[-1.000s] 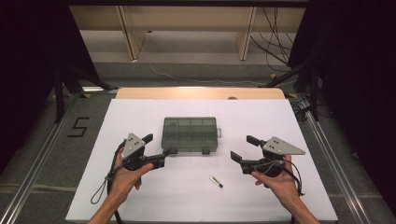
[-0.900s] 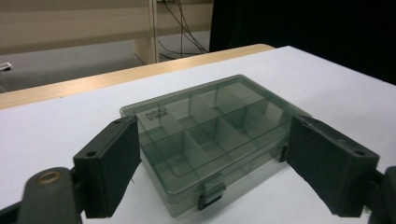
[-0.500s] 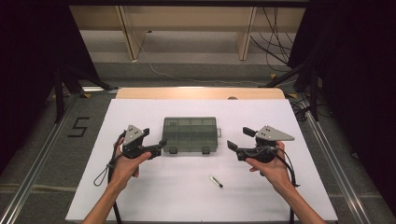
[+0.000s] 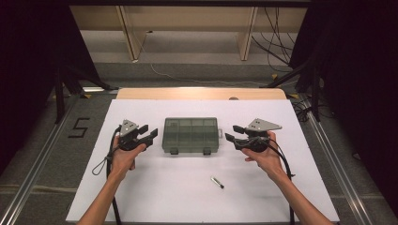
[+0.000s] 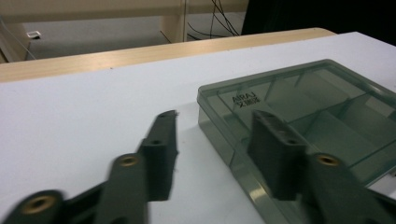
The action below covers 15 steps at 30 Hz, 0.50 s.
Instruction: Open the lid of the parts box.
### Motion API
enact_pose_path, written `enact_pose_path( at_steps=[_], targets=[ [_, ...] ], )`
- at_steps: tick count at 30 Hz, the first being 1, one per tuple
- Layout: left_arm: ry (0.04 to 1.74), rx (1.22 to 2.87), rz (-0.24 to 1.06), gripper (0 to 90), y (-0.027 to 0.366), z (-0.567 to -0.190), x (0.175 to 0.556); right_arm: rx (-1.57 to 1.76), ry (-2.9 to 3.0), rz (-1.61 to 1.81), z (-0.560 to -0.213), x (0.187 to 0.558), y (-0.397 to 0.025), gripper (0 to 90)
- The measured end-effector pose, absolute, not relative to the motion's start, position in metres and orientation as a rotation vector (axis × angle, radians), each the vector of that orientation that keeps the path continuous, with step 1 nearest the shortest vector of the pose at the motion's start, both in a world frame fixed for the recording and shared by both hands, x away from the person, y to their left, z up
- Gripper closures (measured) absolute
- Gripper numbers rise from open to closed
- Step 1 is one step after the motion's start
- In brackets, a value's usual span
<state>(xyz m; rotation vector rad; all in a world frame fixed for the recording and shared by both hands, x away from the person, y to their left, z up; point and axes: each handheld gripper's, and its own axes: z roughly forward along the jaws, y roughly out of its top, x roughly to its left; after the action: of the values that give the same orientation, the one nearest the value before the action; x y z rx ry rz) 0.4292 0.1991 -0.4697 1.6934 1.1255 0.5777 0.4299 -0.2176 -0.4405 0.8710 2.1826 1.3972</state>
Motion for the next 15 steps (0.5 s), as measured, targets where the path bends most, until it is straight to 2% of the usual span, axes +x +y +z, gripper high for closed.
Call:
enact_pose_path(
  at_steps=[2, 3, 5, 7, 9, 12, 15],
  targets=[
    [1.102, 1.744, 0.582, 66.0, 0.199, -0.472, 0.433, 0.86, 2.206, 1.385, -0.444, 0.435, -0.215, 59.7],
    [1.092, 1.765, 0.57, 72.4, 0.198, -0.475, 0.435, 0.835, 2.243, 1.346, -0.446, 0.439, -0.214, 66.5],
    [1.083, 1.789, 0.57, 74.7, 0.196, -0.476, 0.437, 0.835, 2.252, 1.343, -0.447, 0.44, -0.213, 68.9],
    [1.068, 1.852, 0.564, 81.2, 0.193, -0.481, 0.44, 0.813, 2.287, 1.305, -0.451, 0.444, -0.21, 77.3],
    [1.073, 1.869, 0.56, 82.3, 0.193, -0.483, 0.441, 0.808, 2.307, 1.293, -0.452, 0.445, -0.209, 79.4],
    [1.064, 1.901, 0.537, 88.7, 0.194, -0.486, 0.444, 0.795, 2.341, 1.269, -0.456, 0.448, -0.208, 85.9],
    [1.041, 1.946, 0.529, 89.4, 0.193, -0.489, 0.444, 0.78, 2.373, 1.258, -0.46, 0.449, -0.207, 89.7]
  ],
)
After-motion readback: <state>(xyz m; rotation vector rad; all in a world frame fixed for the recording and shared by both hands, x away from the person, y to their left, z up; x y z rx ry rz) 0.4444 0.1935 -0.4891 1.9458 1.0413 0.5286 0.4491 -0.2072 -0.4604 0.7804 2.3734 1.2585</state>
